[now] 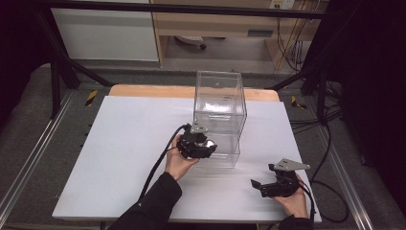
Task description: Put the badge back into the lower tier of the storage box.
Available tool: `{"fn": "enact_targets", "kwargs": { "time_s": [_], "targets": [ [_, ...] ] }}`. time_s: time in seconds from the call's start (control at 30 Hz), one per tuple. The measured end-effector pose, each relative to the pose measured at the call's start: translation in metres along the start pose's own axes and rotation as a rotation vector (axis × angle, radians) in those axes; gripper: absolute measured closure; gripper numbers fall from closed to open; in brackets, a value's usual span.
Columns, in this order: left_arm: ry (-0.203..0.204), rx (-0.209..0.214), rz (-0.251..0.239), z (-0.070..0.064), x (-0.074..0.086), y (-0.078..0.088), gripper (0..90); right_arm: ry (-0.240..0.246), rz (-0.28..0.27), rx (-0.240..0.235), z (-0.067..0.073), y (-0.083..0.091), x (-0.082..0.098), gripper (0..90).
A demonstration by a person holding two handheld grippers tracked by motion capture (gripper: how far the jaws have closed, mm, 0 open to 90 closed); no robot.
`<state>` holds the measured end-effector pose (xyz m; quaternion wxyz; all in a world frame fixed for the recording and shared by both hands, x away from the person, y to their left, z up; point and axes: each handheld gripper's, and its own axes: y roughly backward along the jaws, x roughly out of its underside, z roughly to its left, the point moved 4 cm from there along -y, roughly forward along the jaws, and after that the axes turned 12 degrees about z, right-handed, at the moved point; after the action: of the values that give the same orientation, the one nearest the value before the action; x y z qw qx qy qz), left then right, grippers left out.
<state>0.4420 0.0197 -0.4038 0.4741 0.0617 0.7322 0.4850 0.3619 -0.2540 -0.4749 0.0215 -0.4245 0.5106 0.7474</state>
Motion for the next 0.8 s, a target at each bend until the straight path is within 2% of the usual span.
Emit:
{"fn": "enact_targets", "kwargs": {
  "time_s": [0.53, 0.8],
  "targets": [
    [-0.014, -0.003, 0.004, 0.000, 0.000, 0.003, 42.8, 0.000, -0.001, -0.001, 0.000, 0.000, 0.000, 1.0],
    [-0.022, -0.002, -0.013, -0.001, 0.000, 0.013, 38.6, 0.000, -0.002, -0.001, 0.000, 0.000, 0.000, 1.0]
  ]
}}
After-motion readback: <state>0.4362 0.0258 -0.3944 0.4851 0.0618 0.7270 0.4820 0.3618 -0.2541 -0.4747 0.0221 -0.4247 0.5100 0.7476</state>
